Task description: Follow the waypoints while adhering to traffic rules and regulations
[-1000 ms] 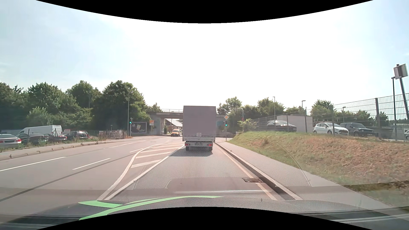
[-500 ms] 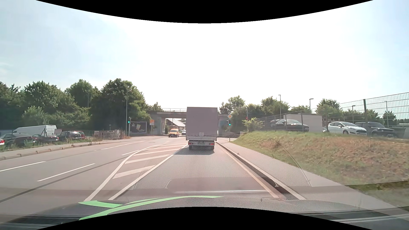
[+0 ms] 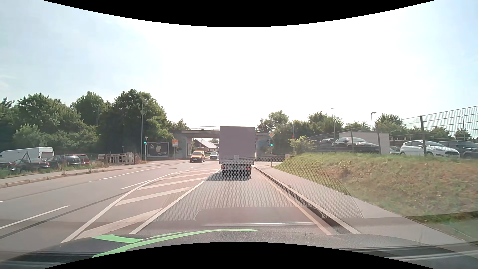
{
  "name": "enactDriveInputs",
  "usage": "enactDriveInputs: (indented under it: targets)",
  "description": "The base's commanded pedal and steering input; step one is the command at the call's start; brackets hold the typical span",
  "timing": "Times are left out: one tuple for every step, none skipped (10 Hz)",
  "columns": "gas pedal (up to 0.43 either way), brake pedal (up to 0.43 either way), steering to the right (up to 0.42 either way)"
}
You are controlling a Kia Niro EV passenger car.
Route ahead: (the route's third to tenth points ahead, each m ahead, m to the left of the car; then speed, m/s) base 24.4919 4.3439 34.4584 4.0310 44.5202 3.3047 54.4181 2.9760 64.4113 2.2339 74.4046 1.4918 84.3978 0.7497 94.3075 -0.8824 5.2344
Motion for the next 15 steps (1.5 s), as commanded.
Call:
enactDriveInputs:
  targets:
    - [0.35,0.0,0.0]
    - [0.319,0.0,0.001]
    - [0.299,0.0,0.001]
    - [0.22,0.0,0.001]
    - [0.22,0.0,0.001]
    - [0.22,0.0,0.002]
    - [0.22,0.0,0.002]
    - [0.22,0.0,0.003]
    - [0.22,0.0,0.004]
    - [0.209,0.0,0.004]
    - [0.13,0.0,0.004]
    - [0.13,0.0,0.003]
    - [0.13,0.0,0.003]
    - [0.13,0.0,0.003]
    - [0.138,0.0,0.003]
